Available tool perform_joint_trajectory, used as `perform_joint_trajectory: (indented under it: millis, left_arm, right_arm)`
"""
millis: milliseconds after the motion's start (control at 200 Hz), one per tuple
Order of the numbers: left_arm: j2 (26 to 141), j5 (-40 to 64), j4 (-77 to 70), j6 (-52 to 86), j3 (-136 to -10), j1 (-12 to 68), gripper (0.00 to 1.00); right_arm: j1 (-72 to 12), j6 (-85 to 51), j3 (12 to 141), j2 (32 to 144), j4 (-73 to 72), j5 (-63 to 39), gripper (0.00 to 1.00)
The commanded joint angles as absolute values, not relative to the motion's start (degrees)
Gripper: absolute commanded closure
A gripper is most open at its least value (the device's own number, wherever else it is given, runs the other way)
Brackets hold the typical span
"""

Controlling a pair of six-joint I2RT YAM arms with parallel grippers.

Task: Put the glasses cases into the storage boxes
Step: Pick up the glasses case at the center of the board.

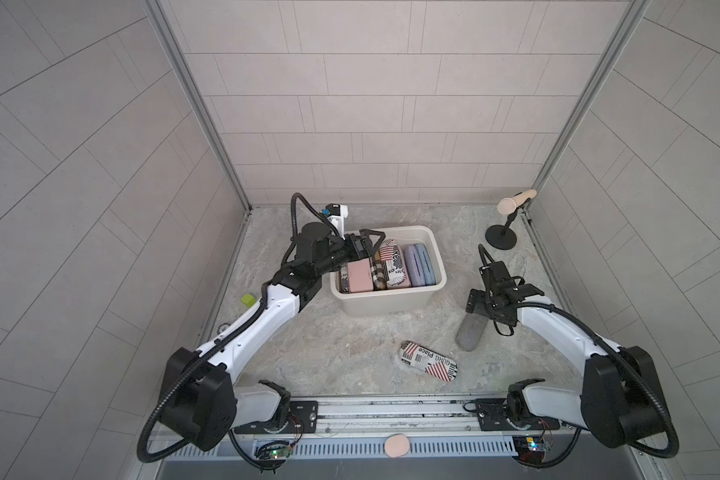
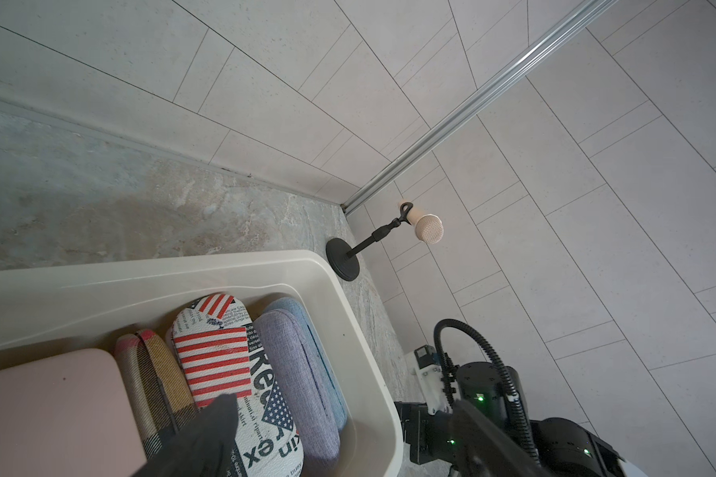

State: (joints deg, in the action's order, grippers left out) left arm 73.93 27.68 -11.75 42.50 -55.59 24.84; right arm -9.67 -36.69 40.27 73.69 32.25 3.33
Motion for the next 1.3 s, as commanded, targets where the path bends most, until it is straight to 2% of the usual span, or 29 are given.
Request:
perform_joint_trajectory:
  millis: [0,170,295,560,1296]
  left_arm:
    - [73.33,27.51,-12.51,41.84,-56.95,25.14,0.13]
    - [73.29,27.15,-12.17,41.84,-56.95,25.13,0.13]
    - [73.17,26.26,-11.56,41.81,-57.01,25.13,0.13]
    - [72.95,17.73,-1.79,38.07,-58.81,25.10,0.13]
    - [71.47,12.96,1.06,36.66,-59.15,24.92,0.12]
  right_arm:
    - [-9.54,-39.29,38.93,75.65,28.90,-0.92,0.08]
    - [-9.51,-39.90,37.04,76.95,27.18,-1.82,0.16]
    - [-9.58,-40.23,36.05,77.09,25.99,-2.19,0.25]
    - [-9.50,-39.65,35.85,74.23,25.54,-1.50,0.39]
    - [-10.65,-33.86,48.56,68.25,36.68,0.00,0.41]
